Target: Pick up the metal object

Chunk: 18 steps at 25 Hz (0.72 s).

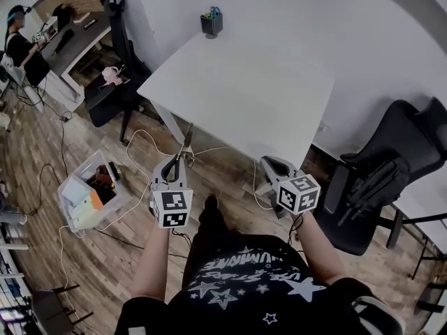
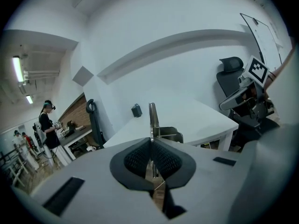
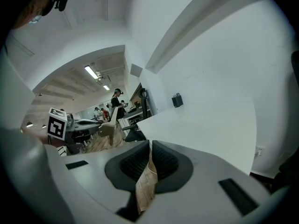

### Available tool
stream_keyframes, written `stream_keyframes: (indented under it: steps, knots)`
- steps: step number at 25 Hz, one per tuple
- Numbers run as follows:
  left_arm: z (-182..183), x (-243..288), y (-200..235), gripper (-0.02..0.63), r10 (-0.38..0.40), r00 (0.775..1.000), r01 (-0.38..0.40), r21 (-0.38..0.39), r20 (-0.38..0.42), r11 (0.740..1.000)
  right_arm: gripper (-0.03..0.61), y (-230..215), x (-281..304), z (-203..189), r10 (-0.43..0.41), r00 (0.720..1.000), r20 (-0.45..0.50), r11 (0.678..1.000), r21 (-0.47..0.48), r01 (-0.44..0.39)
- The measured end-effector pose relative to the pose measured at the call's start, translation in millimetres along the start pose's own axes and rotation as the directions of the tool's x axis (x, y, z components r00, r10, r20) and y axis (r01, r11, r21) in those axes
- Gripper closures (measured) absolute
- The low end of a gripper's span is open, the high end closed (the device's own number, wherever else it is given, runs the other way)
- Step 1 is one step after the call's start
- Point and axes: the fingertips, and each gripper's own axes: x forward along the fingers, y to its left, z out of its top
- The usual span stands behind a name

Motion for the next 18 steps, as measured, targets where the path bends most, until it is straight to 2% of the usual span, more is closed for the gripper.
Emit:
stream_keyframes:
  steps: [11,18]
  knots:
    - [-38,-76,-32,0.592,0.059,0.998,-0.061,-0.141,-0.019,0.988,0.528,31,-51,-37,0.071,0.997,-0.024,0.996,-0.056,-0.072]
    - [-40,-94,-41,0.592,0.077,0.997,-0.080,-0.166,-0.024,0.983,0.528,39,-56,-42,0.104,0.994,-0.032,0.992,-0.067,-0.106]
